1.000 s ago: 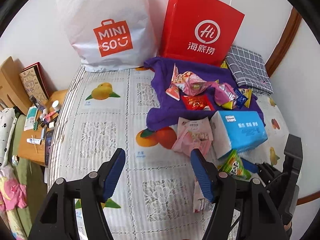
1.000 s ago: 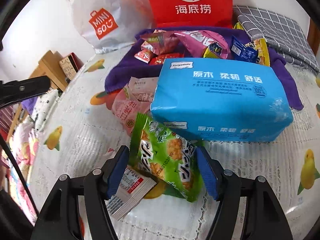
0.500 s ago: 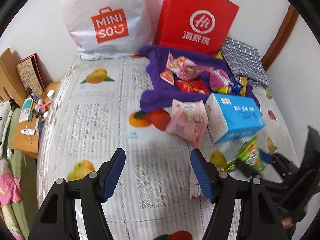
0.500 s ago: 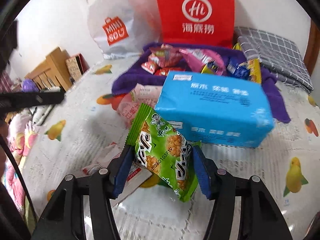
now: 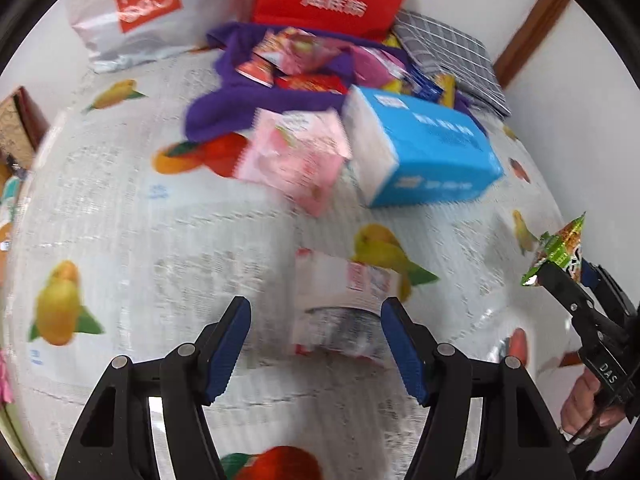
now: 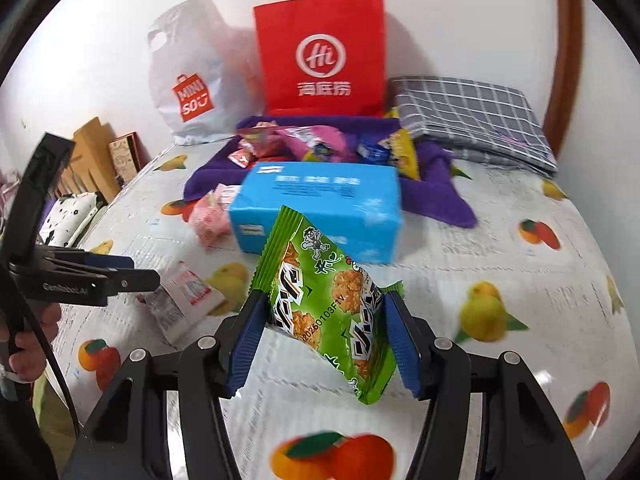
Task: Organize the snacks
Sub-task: 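Lift the green bag with the right gripper while the left approaches the white-red packet, then grasp the white-red packet with the left gripper while the right holds the green bag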
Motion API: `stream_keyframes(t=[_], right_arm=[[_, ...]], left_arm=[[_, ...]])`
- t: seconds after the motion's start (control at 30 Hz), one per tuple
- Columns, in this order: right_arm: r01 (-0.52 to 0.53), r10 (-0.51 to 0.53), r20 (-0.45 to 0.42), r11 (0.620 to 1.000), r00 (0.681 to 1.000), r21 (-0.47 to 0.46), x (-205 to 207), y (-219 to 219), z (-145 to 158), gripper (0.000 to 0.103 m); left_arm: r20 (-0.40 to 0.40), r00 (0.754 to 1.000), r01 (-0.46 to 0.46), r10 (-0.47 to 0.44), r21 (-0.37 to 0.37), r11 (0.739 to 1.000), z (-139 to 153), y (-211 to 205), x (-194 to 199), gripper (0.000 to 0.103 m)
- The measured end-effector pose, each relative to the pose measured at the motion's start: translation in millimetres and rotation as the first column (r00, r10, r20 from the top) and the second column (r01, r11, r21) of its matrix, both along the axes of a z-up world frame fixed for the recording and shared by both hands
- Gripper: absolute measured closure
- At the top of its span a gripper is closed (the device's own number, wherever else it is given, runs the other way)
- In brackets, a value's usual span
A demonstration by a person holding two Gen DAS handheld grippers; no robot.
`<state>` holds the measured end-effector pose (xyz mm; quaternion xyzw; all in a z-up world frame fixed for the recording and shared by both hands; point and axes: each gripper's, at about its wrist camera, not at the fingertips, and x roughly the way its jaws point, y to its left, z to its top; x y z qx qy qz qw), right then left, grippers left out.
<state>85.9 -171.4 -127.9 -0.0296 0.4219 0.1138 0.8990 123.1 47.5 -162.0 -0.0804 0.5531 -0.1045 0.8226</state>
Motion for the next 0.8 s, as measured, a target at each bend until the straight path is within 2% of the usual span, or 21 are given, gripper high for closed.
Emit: stream_keyframes(t=[0.07,0.13,0.2,0.33,0.5,0.7,0.8], right_arm=[[0.01,-0.01,-0.013,1.0,1.0,0.001,-4,-9,-2,0.044],[0.008,-0.008,-0.023,1.0,1.0,0.0,-8,-16,-5,0.044],[0.011,-0.011,-0.027,1.0,1.0,-0.004,-13,-22,-8,0.044],[0.012,-0.012,-0.035,1.0,0.999,0.006,-20,-30,-12,0.044],[0.027,-0.026,-0.045,0.999,0.999,0.03,-25,-41,-18,0.044],[0.062,-0.06,-0.057,0.997,0.997,0.043,-24,-51,-30,0.044],[0.089,-0.085,-0.066,0.994,0.994,0.059,-19,-55,-36,0.044]], left_arm=[[-0.026,1.0,0.011,-0.012,-0.016,1.0,-7,-7,2,0.037],[-0.036,0.999,0.011,-0.011,0.0,1.0,-12,-14,2,0.035],[-0.018,1.0,0.024,-0.023,0.031,0.999,-14,-23,0,0.027],[-0.009,0.999,0.034,-0.034,0.073,0.997,-18,-39,-2,0.023],[-0.001,1.0,0.024,-0.024,0.08,0.997,-20,-45,-1,0.021],[0.022,0.999,0.036,-0.041,0.19,0.981,-23,-59,-4,0.021],[0.053,0.998,0.026,-0.039,0.222,0.975,-25,-65,-6,0.021]])
